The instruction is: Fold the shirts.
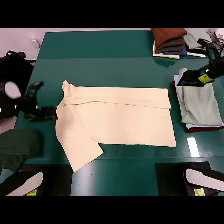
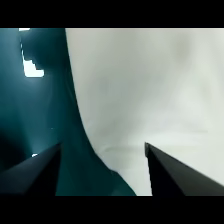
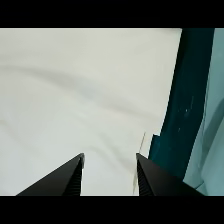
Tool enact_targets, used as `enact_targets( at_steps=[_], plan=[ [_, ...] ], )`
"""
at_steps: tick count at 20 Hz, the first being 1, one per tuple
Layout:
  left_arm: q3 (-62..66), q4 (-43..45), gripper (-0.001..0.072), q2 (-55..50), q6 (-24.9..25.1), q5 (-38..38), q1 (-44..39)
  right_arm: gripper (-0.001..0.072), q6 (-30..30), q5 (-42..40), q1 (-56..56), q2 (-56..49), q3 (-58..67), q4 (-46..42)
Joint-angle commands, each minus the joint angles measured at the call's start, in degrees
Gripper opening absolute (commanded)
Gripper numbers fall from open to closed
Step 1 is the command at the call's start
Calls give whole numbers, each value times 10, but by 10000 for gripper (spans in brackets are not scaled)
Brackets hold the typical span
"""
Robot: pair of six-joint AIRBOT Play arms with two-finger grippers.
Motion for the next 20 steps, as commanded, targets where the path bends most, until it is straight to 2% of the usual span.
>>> enact_targets(
  at_steps=[1,4,11,14,15,16,20],
  plan=[
    [-116,-11,600,93,-27,9,0,384,-1,-4,14,31,0,10],
    [-159,-40,600,92,-26,16,0,384,-1,-5,32,31,0,9],
    [-232,-158,600,91,-21,103,0,384,-1,-5,45,31,0,9],
    [-240,-162,582,92,-20,120,0,384,-1,2,41,31,-1,9],
    [-239,-162,281,92,-20,115,0,384,-1,11,36,31,-5,9],
    [-236,-160,40,92,-13,113,0,384,-1,23,27,32,-20,9],
    [-203,-150,26,92,10,78,0,384,-12,24,-42,80,-180,7]
  ],
)
